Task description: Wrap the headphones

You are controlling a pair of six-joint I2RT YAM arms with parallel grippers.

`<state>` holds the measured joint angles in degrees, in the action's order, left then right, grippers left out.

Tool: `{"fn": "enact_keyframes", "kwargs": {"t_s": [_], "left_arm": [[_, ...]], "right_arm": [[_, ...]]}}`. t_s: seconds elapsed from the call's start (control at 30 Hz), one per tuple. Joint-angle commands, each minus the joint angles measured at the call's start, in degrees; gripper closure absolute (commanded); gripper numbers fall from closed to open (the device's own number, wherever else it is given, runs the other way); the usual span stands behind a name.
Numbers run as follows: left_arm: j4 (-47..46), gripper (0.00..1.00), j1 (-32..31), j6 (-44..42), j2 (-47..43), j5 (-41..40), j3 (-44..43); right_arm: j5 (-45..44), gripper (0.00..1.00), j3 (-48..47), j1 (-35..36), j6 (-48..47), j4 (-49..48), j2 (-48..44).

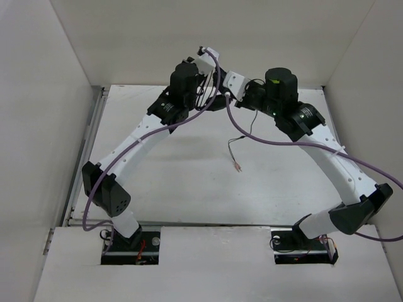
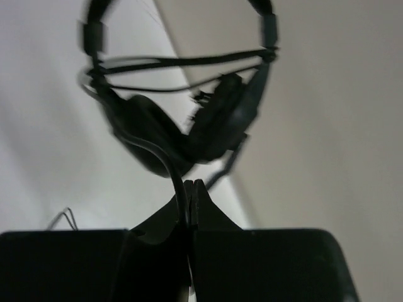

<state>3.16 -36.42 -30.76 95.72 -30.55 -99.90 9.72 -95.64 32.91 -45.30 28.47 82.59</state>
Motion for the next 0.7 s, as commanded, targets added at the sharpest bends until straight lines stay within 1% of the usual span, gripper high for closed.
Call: {"fn": "enact_keyframes", "kwargs": {"t_s": [0.0, 0.07, 0.17, 0.3, 0.5, 0.67], "left_arm": [[-4.57, 1.0, -1.32, -1.84, -6.16, 0.57, 0.4], [-4.04, 1.0, -1.76, -2.11, -6.69, 0.75, 0.58], [-1.59, 1.0, -2.99, -1.58, -7.56, 2.06, 0.49], [2.45, 1.0, -5.27, 0.61, -8.62, 5.66, 0.58], [10.72, 1.0, -6.86, 5.62, -7.83, 11.73, -2.4], [13.19, 1.0, -6.95, 7.73, -7.92, 14.89, -3.9]], "right_arm": [[-15.94, 0.98, -0.96, -0.08, -16.91, -2.18, -0.5], [-19.11, 0.98, -0.08, -0.6, -20.43, -5.42, -0.32], [-21.58, 0.97, 1.59, -2.01, -23.25, -12.28, 0.12], [-21.67, 0.96, 1.68, -2.89, -21.59, -18.87, 1.17], [-21.76, 0.96, 0.63, -2.63, -22.46, -25.56, 3.45], [-21.14, 0.94, -0.25, -2.54, -22.12, -26.8, 5.13]]}}
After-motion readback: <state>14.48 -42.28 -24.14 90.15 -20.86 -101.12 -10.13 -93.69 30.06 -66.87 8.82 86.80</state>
